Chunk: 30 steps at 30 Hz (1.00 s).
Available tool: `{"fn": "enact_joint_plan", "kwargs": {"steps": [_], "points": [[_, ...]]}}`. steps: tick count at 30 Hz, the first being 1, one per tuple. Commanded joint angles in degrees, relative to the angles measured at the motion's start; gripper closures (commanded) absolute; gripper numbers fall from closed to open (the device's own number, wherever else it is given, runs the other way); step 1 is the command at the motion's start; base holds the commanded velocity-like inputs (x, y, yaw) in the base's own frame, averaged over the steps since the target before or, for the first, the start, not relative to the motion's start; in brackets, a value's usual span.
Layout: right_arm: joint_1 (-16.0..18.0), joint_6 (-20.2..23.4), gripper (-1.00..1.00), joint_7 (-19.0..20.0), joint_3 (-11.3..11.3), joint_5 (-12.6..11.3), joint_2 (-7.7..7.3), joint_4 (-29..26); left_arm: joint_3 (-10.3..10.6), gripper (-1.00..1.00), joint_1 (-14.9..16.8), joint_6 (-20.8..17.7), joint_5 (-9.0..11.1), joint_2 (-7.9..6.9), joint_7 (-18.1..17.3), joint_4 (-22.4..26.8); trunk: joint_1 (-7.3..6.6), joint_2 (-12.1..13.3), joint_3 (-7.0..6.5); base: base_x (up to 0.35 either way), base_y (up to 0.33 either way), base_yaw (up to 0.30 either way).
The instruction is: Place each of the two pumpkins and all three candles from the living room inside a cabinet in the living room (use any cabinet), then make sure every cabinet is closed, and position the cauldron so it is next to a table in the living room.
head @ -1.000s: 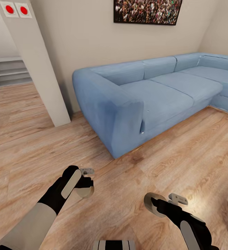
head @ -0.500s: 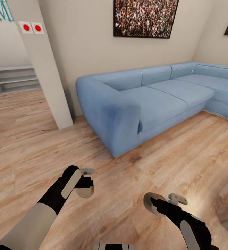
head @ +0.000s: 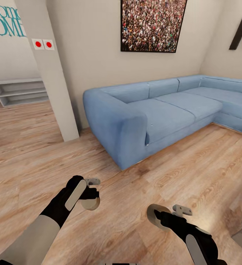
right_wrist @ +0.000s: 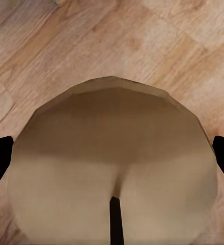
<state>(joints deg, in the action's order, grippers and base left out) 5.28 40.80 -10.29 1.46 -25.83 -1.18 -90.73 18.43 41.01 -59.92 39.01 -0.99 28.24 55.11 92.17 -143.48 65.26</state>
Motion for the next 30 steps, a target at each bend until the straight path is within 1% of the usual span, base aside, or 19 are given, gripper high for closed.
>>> {"fn": "enact_joint_plan", "kwargs": {"steps": [1, 10, 13, 19, 24, 30], "points": [[0.01, 0.12, 1.0, -0.6, 0.16, -0.54, -0.05, -0.07, 0.21, 1.0, 0.04, -0.08, 0.58, -0.07, 0.59, 0.05, -0.03, 0.0, -0.18, -0.001, 0.0, 0.0], [-0.01, 0.37, 1.0, -0.69, 0.36, -0.44, -0.13, -0.07, 0.21, 1.0, 0.04, -0.08, 0.54, -0.07, 0.59, 0.08, -0.26, 0.12, -2.17, -0.006, 0.0, 0.0], [-0.01, 0.4, 1.0, -0.64, 0.36, -0.48, -0.09, -0.07, 0.21, 1.0, 0.04, -0.08, 0.58, -0.07, 0.59, 0.08, -0.34, 0.16, -2.83, -0.199, 0.013, 0.0], [-0.01, 0.42, 1.0, -0.62, 0.38, -0.53, -0.06, -0.07, 0.21, 1.0, 0.04, -0.08, 0.62, -0.07, 0.59, 0.12, -0.5, 0.25, -4.16, -0.304, 0.057, 0.0], [-0.01, 0.42, 1.0, -0.55, 0.36, -0.57, -0.05, -0.07, 0.21, 1.0, 0.04, -0.08, 0.82, -0.07, 0.59, 0.09, -1.6, 2.26, -5.06, -0.305, 0.057, 0.0], [-0.01, 0.42, 1.0, -0.53, 0.31, -0.62, -0.05, -0.07, 0.21, 1.0, 0.04, -0.08, 0.95, -0.11, 0.52, 0.17, -2.92, 4.66, -6.26, -0.063, 0.008, -0.168]]}}
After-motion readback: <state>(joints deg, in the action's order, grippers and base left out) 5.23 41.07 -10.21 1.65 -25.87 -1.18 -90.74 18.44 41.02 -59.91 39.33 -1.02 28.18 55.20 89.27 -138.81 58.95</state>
